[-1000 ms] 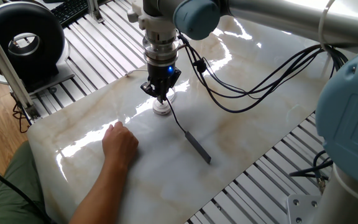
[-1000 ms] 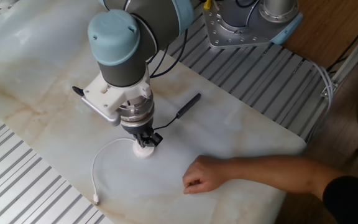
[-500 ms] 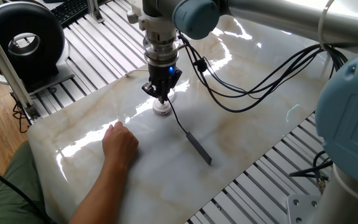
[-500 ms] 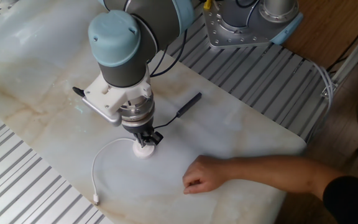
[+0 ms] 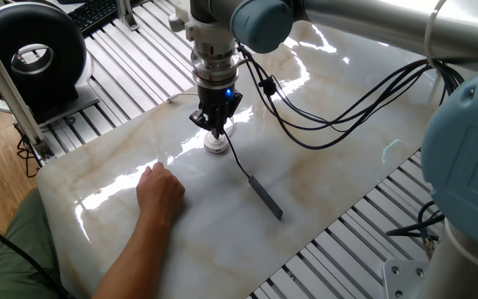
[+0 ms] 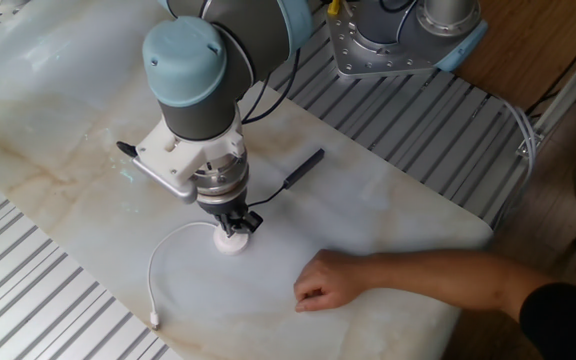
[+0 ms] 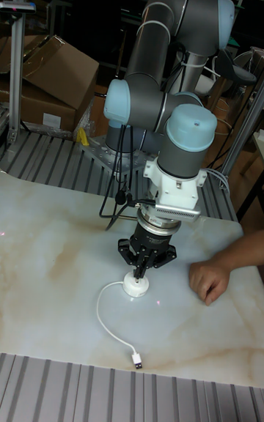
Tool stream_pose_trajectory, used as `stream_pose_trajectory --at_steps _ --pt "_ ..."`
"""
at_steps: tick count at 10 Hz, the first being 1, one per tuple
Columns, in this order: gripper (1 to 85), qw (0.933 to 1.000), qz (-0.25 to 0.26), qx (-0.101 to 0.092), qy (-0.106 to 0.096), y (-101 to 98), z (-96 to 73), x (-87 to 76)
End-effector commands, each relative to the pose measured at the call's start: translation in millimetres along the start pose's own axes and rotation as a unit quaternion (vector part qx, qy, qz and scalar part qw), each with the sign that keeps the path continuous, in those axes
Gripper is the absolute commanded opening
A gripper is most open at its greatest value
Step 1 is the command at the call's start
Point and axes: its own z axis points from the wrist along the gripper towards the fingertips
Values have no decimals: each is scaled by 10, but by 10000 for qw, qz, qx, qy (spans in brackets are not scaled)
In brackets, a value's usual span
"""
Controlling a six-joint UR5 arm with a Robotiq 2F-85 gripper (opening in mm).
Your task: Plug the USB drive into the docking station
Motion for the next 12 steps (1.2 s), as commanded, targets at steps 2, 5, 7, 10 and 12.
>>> stream_pose_trajectory --at_steps 2,5,7,10,12 --pt "13 9999 -48 -133 -71 59 -18 -35" --pt "13 9998 -125 -38 -114 20 3 -54" --pt "13 9997 -225 -9 -66 5 -3 -23" --pt "13 9996 -270 -5 4 5 -11 27" --pt "13 9996 -285 15 59 -5 -15 59"
